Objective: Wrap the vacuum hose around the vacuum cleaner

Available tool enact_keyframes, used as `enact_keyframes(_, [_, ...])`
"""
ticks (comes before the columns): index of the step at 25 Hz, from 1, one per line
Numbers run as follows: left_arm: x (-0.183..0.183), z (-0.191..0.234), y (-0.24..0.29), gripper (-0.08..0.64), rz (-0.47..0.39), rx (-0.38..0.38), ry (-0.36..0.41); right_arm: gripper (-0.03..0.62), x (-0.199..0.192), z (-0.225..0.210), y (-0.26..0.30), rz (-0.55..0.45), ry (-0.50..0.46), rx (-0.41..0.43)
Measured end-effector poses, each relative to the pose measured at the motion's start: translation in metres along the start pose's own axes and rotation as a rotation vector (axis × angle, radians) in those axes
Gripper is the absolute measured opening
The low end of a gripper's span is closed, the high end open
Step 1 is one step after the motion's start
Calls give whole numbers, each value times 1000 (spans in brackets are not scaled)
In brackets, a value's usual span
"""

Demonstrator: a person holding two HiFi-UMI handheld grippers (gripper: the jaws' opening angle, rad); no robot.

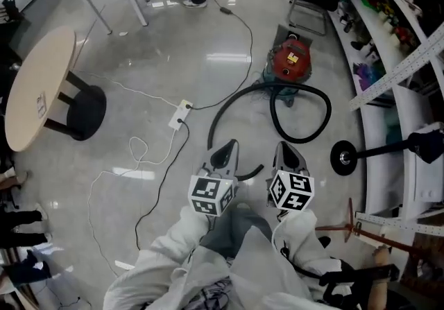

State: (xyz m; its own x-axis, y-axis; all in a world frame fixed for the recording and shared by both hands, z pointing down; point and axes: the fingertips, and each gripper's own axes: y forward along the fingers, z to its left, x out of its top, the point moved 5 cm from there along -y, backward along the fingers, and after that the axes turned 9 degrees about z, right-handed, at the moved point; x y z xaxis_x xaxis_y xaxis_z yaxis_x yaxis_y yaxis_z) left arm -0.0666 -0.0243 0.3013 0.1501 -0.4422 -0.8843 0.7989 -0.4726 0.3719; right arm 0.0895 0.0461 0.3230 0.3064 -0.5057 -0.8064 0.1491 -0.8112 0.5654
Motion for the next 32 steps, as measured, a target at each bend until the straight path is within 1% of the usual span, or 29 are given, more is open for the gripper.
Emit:
enact_keyframes(3, [-58,38,32,0,8,44,-19,14,-47,3,64,53,-38,60])
enact_keyframes(6, [-127,85,62,0,9,83,-32,14,-114,6,135,116,-97,114])
enact_keyframes(8, [-182,121,85,0,18,100,-30,14,-171,7,186,168,-136,156])
enact_keyframes(11, [-265,174,121,0,30,109,10,14,-267,5,262,254,-163,218])
enact_keyframes(14, [-334,228,158,0,4,119,54,15,-362,8,334,330,-187,267])
enact_keyframes(16, [-375,259,177,0,-1,127,45,19,-425,15,374,393,-207,304])
enact_keyframes(17, [-395,271,184,0,9,129,21,37,-455,19,390,428,-219,324])
enact_keyframes(18, [-415,282,190,0,19,131,-5,71,-484,23,405,464,-237,344])
enact_keyframes(19, [-435,293,195,0,26,137,-24,100,-511,26,418,501,-261,362])
enact_keyframes(20, [-451,302,198,0,30,148,-34,117,-536,29,429,541,-293,378])
enact_keyframes(23, [-485,323,194,0,14,205,-59,165,-601,33,454,673,-421,410])
enact_keyframes(25, [-499,332,184,0,-6,251,-106,204,-634,35,463,761,-526,418])
enact_keyframes(27, [-509,338,174,0,-11,285,-150,221,-656,38,467,829,-654,428])
enact_keyframes(29, [-514,342,172,0,-12,297,-172,237,-672,43,474,876,-784,449])
enact_keyframes(31, [-511,344,173,0,-24,293,-179,238,-688,47,480,924,-877,469])
enact_keyframes(32, [-509,343,173,0,-33,292,-175,238,-695,47,482,941,-903,467])
